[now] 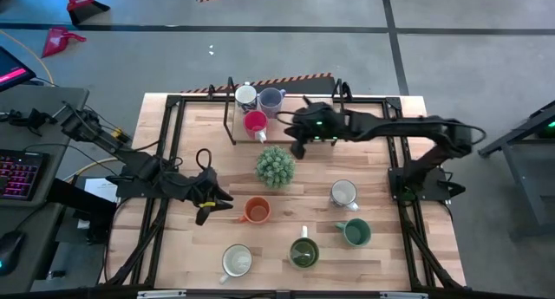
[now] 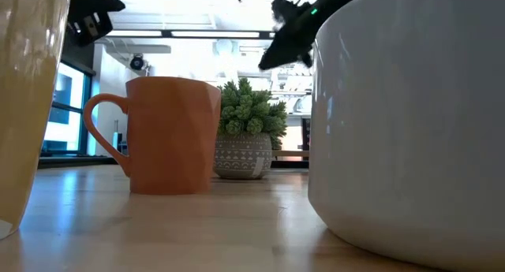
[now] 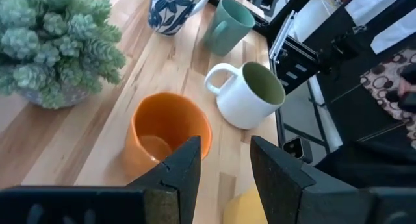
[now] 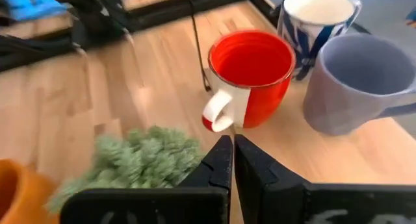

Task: Place coffee mugs
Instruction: Put the red mug on the shelf

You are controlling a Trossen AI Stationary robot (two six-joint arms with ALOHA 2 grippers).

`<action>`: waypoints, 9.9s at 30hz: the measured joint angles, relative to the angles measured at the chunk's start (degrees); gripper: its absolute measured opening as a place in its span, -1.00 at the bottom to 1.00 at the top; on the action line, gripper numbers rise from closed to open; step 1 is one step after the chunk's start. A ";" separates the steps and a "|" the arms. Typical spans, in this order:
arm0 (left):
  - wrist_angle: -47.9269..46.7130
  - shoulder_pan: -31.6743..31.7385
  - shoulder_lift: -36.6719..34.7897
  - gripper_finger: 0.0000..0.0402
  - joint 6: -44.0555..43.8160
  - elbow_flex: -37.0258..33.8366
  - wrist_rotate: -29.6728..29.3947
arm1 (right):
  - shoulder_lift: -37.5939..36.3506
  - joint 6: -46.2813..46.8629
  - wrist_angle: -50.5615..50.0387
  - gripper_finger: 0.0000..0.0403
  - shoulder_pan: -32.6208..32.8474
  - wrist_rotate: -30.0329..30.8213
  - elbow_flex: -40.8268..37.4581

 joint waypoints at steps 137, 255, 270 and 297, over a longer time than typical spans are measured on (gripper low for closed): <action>1.40 0.04 -0.01 -0.40 8.89 0.00 1.86 | 21.50 12.96 -9.04 -1.00 2.03 15.48 19.85; 1.85 0.03 0.00 -0.40 10.25 0.02 2.10 | 26.30 13.05 3.76 -1.00 1.75 17.05 19.85; 1.84 0.04 -0.02 -0.40 10.40 0.02 2.10 | 26.30 12.69 8.56 -1.00 0.04 14.06 19.85; 1.84 0.04 -0.02 -0.40 11.21 0.02 2.10 | 26.30 14.00 7.65 -1.00 -0.09 11.64 19.85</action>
